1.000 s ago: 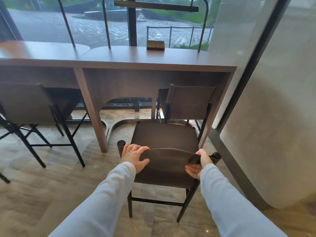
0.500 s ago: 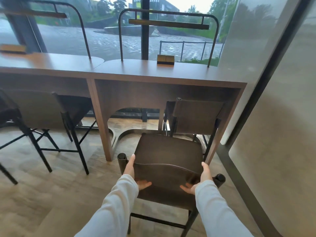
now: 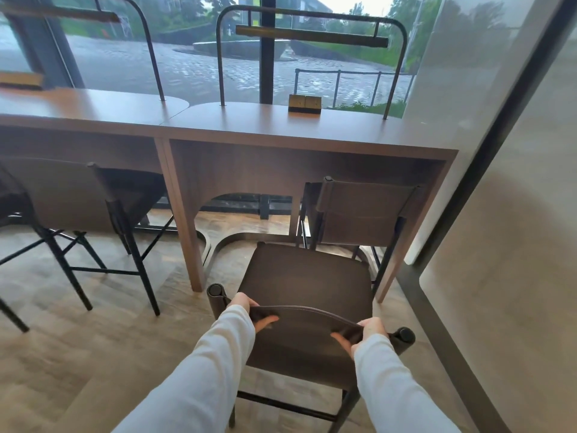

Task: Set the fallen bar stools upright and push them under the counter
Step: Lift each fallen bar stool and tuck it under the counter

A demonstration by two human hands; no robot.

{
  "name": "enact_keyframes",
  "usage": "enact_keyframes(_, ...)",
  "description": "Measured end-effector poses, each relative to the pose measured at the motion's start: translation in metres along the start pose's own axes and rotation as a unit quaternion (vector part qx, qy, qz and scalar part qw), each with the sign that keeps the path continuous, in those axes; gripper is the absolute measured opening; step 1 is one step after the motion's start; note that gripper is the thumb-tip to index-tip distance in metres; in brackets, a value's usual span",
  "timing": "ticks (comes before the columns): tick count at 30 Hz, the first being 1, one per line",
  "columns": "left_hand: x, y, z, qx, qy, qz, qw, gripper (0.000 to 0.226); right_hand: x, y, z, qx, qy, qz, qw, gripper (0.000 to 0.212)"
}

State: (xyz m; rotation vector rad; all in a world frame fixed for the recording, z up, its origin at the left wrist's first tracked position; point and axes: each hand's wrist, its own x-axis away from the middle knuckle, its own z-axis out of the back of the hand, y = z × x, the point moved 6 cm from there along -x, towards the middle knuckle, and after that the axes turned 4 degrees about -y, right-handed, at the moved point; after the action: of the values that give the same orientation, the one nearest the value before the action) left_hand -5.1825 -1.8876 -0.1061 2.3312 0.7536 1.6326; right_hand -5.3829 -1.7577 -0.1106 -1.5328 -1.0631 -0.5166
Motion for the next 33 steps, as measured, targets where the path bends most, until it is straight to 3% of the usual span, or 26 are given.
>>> enact_keyframes(5,-0.007,0.01,0.007,-0.033,0.001,-0.015,0.999,0.023,-0.001,-0.001,-0.003,0.048,0.003,-0.01,0.999,0.039)
enact_keyframes(8,-0.004,0.024,0.011,-0.081,-0.006,-0.027,0.996,0.014,0.002,0.0,-0.013,0.068,-0.004,-0.012,0.998,0.037)
enact_keyframes(14,0.009,0.087,0.013,-0.065,0.01,-0.028,0.997,0.027,0.026,-0.01,-0.08,0.108,-0.057,-0.035,0.992,0.046)
enact_keyframes(21,0.026,0.184,0.041,0.011,0.011,-0.034,0.999,0.056,0.065,-0.005,-0.199,0.155,-0.124,-0.027,0.98,0.047)
enact_keyframes(24,0.026,0.219,0.049,0.056,-0.009,-0.026,0.998,0.057,0.074,-0.004,-0.247,0.228,-0.129,-0.012,0.965,0.041)
enact_keyframes(28,0.022,0.26,0.052,0.138,-0.033,-0.016,0.99,0.061,0.071,-0.006,-0.307,0.218,-0.127,-0.005,0.968,0.046)
enact_keyframes(33,0.005,0.312,0.05,0.164,-0.038,-0.012,0.986,0.062,0.057,-0.011,-0.368,0.242,-0.112,-0.008,0.964,0.053)
